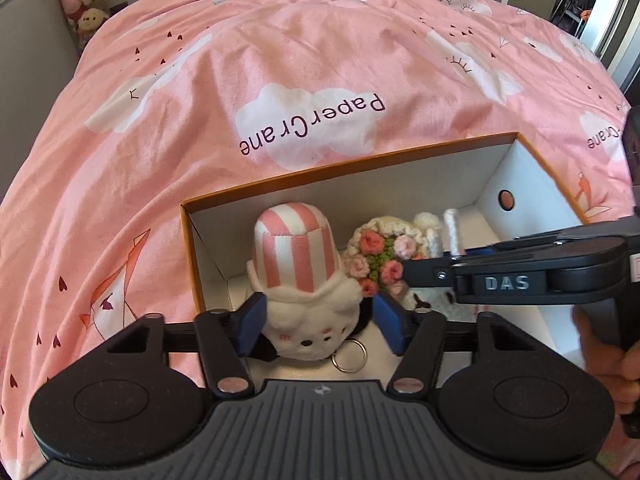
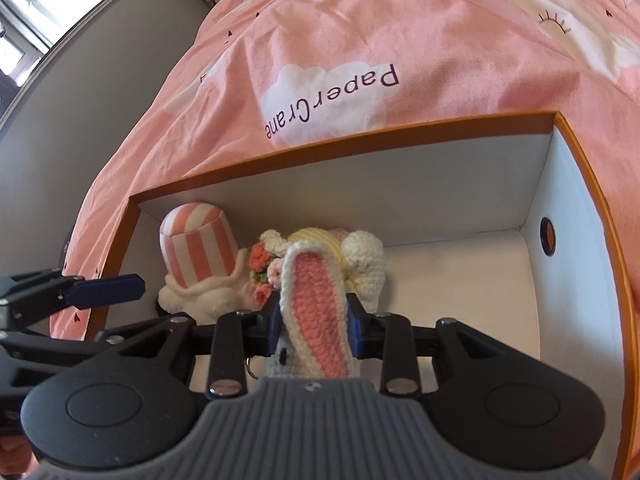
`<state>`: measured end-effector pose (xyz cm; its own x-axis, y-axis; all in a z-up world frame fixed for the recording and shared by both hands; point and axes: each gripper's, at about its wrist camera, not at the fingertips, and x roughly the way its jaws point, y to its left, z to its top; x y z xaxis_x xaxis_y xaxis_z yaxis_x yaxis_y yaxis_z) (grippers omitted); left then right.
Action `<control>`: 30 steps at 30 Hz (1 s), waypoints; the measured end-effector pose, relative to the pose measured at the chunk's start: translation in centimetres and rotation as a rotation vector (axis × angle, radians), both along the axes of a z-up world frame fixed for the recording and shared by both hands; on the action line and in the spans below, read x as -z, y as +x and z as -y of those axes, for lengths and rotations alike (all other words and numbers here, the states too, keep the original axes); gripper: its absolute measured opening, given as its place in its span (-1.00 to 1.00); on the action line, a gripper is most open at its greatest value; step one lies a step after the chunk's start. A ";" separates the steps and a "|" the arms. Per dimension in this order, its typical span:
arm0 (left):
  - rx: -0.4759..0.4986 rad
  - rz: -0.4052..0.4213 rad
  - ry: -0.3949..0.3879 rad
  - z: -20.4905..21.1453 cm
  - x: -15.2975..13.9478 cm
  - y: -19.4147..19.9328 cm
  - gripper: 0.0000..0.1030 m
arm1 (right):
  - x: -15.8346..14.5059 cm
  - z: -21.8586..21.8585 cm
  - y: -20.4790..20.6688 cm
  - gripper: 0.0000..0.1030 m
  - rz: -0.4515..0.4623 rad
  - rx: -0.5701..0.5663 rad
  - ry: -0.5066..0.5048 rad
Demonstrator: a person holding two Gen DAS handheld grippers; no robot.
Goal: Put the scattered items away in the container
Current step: 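Open the right tool to release the bunny inside the shoebox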
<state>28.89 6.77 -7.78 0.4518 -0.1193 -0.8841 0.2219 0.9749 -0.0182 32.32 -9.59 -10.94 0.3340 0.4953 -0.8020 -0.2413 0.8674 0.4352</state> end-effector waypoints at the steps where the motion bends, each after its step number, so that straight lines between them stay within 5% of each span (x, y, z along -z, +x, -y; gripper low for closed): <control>1: -0.002 -0.004 -0.013 0.0 0.4 0.2 0.04 | 0.0 0.1 -0.1 -0.33 -0.002 0.005 0.004; 9: -0.080 -0.009 -0.045 -1.1 1.3 1.9 -0.20 | -0.7 0.9 -1.0 -0.34 0.019 0.065 0.061; 15: -0.115 -0.064 -0.075 -1.5 1.1 2.8 -0.25 | -1.0 -0.8 -0.9 -0.34 0.017 0.113 0.005; 19: -0.116 -0.078 -0.089 -1.8 1.0 2.6 -0.32 | -0.5 -2.1 -1.4 -0.35 0.020 0.068 -0.048; 25: -0.101 -0.117 -0.102 -2.3 0.0 2.4 -0.47 | -0.7 -2.3 -1.8 -0.50 -0.034 -0.042 0.065; 30: -0.116 -0.101 -0.088 -1.9 0.4 2.9 -0.47 | -1.1 -3.4 -1.7 -0.53 0.028 -0.050 -0.050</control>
